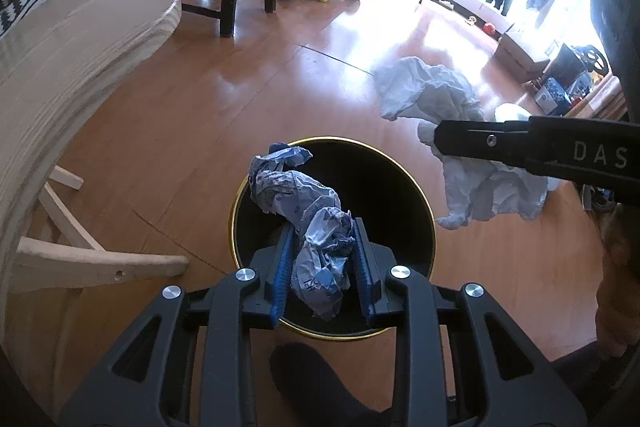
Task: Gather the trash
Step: 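Carry the tissue and foil wrapper to the black bin and release them inside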
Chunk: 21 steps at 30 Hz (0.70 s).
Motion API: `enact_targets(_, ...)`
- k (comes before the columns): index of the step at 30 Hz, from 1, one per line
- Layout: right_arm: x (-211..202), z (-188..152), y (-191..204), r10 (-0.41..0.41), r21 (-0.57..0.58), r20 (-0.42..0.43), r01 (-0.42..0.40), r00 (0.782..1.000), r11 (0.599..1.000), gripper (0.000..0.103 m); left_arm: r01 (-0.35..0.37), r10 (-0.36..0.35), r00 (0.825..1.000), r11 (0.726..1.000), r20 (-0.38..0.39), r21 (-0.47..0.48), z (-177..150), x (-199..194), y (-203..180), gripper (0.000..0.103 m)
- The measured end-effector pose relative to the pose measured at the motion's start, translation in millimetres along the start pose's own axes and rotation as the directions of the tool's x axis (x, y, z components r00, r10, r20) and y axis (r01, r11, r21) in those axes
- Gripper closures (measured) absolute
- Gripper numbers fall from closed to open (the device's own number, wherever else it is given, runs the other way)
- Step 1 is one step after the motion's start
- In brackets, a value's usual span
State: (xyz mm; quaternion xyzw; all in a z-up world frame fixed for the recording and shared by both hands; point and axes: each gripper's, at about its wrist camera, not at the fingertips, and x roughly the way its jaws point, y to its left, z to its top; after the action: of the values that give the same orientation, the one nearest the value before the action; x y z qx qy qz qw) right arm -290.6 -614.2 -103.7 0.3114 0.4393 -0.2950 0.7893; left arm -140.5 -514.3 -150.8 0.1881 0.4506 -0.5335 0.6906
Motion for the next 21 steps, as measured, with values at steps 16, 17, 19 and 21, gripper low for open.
enact_targets(16,-18.5,7.4,12.5,0.004,0.012,0.061,-0.005,0.998,1.000,0.046,-0.032,0.033,0.998,0.999,0.061,-0.013,2.0,-37.2,12.2,0.027)
enact_targets(17,-22.2,7.5,17.6,0.006,0.003,0.073,-0.006,0.997,1.000,0.043,-0.034,0.035,0.997,0.999,0.066,-0.016,2.2,-43.3,14.8,0.024)
enact_targets(19,-30.1,10.1,35.2,0.015,-0.029,0.093,-0.013,0.996,1.000,0.043,-0.029,0.032,0.996,0.999,0.080,-0.036,0.5,-60.9,22.5,0.018)
enact_targets(21,-40.2,13.5,60.0,0.043,-0.072,0.119,-0.034,0.992,0.997,0.041,-0.047,0.051,0.993,0.998,0.103,-0.042,-2.7,-83.8,32.0,0.016)
